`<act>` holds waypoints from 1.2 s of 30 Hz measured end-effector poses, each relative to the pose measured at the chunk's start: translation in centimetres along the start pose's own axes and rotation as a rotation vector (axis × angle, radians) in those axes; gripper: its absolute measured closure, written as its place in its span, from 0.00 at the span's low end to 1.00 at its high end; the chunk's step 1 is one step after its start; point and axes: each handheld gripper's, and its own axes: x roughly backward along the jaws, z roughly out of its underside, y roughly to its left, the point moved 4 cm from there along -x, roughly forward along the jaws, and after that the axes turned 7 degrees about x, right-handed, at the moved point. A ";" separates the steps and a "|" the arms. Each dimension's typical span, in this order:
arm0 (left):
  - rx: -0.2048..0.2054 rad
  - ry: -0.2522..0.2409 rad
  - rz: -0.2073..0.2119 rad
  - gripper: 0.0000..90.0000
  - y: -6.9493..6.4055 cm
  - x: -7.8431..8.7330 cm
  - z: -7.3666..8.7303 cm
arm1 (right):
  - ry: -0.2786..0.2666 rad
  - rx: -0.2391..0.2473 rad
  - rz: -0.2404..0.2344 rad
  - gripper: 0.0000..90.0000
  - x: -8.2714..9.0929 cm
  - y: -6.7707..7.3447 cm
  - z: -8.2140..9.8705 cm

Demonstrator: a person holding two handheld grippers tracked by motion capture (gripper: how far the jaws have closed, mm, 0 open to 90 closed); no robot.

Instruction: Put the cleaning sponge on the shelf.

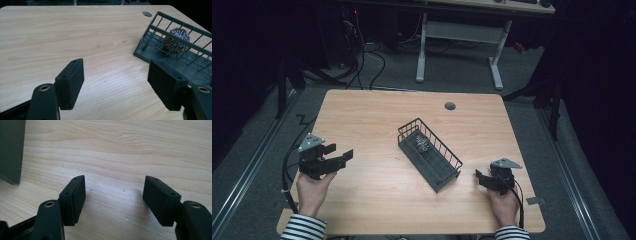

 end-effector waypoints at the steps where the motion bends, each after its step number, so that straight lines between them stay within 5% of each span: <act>1: -0.001 0.003 -0.004 0.33 0.1 0.0 0.2 | 0.000 0.000 0.000 0.39 0.0 0.0 0.0; 19: 0.068 0.059 -0.017 0.32 1.8 -2.2 5.2 | 0.001 0.001 -0.001 0.38 0.0 0.0 0.0; 36: 0.006 0.103 -0.090 0.32 2.3 -4.6 7.6 | 0.001 0.002 -0.002 0.38 0.0 0.0 0.0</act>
